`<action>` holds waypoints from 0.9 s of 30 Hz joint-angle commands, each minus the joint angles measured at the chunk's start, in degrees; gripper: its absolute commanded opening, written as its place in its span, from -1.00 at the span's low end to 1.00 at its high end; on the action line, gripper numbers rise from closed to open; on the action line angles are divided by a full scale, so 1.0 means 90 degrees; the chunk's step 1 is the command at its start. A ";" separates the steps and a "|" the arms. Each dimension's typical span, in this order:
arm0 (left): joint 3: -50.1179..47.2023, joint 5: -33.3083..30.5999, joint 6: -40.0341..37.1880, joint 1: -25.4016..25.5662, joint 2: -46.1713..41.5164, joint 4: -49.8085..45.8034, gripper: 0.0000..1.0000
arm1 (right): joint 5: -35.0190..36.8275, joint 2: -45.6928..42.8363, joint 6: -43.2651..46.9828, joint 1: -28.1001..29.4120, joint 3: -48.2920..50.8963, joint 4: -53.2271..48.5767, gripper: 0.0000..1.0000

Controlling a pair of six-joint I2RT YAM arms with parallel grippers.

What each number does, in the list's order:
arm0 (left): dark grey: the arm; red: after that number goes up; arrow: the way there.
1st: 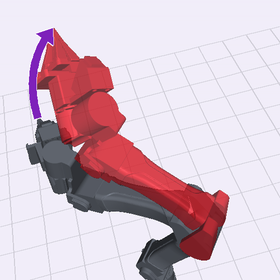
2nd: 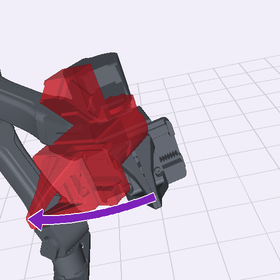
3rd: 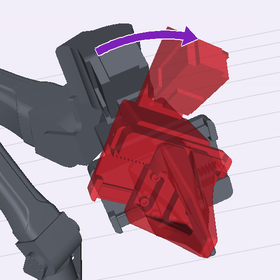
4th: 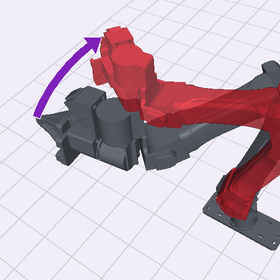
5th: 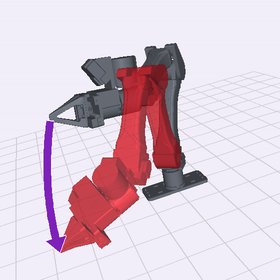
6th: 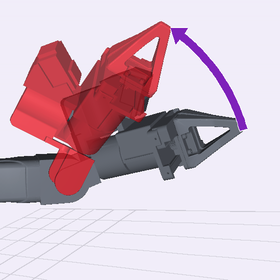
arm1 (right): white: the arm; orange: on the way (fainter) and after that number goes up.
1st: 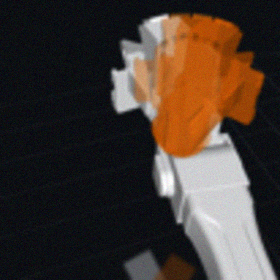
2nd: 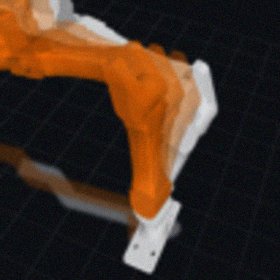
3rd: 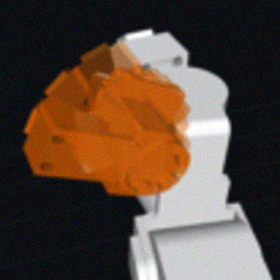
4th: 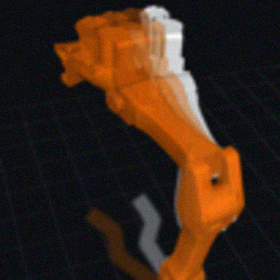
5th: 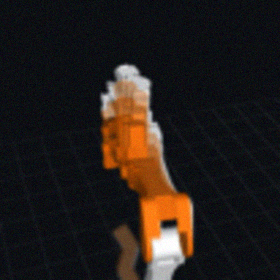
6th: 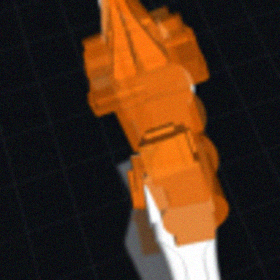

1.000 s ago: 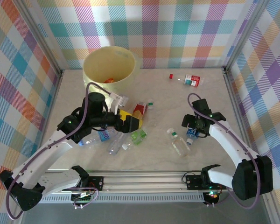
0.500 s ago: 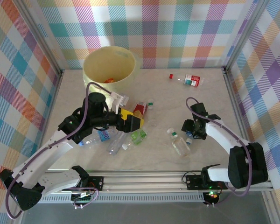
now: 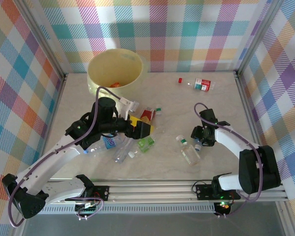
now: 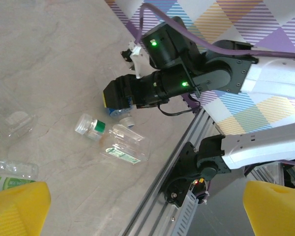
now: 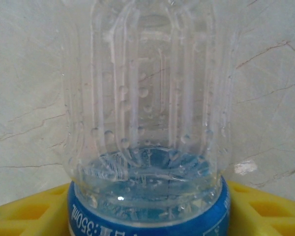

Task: Put the plastic bottles in the bin

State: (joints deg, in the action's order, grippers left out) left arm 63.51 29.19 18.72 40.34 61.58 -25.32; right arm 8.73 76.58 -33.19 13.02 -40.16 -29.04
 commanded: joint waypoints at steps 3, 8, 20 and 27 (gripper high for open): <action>0.0043 -0.0605 0.0364 0.0078 0.0148 0.0124 1.00 | -0.0048 -0.0681 0.0480 -0.0050 -0.0133 0.0348 0.24; -0.0099 -0.0705 0.0926 0.0069 0.0366 0.0711 1.00 | -0.0711 -0.1478 0.1093 -0.0040 -0.0383 0.0812 0.24; -0.0074 -0.0650 0.2413 0.0086 0.1339 0.2215 1.00 | -0.3051 -0.2159 0.1619 0.0898 -0.1189 0.1291 0.23; 0.0043 -0.0427 0.2630 0.0135 0.1679 0.2701 1.00 | -0.3507 -0.2234 0.1570 0.1603 -0.1302 0.1448 0.21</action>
State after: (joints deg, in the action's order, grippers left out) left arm 62.67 23.59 40.66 40.51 76.55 -5.63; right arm -18.74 57.34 -20.03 26.26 -50.11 -18.37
